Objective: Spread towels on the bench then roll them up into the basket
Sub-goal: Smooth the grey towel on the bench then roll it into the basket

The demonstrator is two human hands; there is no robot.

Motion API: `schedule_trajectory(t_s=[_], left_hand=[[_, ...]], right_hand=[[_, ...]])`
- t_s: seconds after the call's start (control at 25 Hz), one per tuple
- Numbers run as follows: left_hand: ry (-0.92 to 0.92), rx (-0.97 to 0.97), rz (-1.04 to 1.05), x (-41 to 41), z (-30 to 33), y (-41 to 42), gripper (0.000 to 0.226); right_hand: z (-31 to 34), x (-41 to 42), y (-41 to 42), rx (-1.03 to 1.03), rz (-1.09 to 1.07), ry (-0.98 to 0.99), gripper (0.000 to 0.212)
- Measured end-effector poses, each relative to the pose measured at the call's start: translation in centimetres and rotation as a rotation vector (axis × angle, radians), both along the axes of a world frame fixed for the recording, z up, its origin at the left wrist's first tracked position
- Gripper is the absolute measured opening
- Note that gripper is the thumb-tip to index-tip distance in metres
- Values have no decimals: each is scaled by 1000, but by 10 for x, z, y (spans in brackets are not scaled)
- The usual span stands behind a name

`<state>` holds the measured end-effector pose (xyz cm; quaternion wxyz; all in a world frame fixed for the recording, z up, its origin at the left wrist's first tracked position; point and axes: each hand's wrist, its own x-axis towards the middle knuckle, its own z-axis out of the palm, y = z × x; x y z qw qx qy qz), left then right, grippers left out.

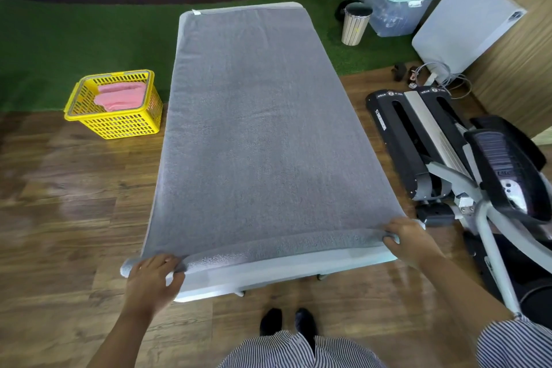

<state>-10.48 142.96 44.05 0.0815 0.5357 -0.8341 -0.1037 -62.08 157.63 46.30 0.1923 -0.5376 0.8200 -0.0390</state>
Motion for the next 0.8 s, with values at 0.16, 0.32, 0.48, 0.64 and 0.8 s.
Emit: schedule_trajectory(t_s=[0.16,0.32,0.48,0.64,0.8], left_hand=[[6,-23,-36,-5,8,-7,40],[-26,-4,-24,-10,6,-11,44],[-30,49,23,-10,-4,-10,49],[-5,-11,28,-21,5,-9,41],[-17,-40,6,-25,14,-6,35]], right_hand=[[3,-1,-6,-16,20,22,11],[4,4,-12,-86,-8,-12,24],[0,9,-7,-88,-18,-56,32],[4,7,-9,-5,-22,-44,28],[8,6,-14,22,-10,-26,21]])
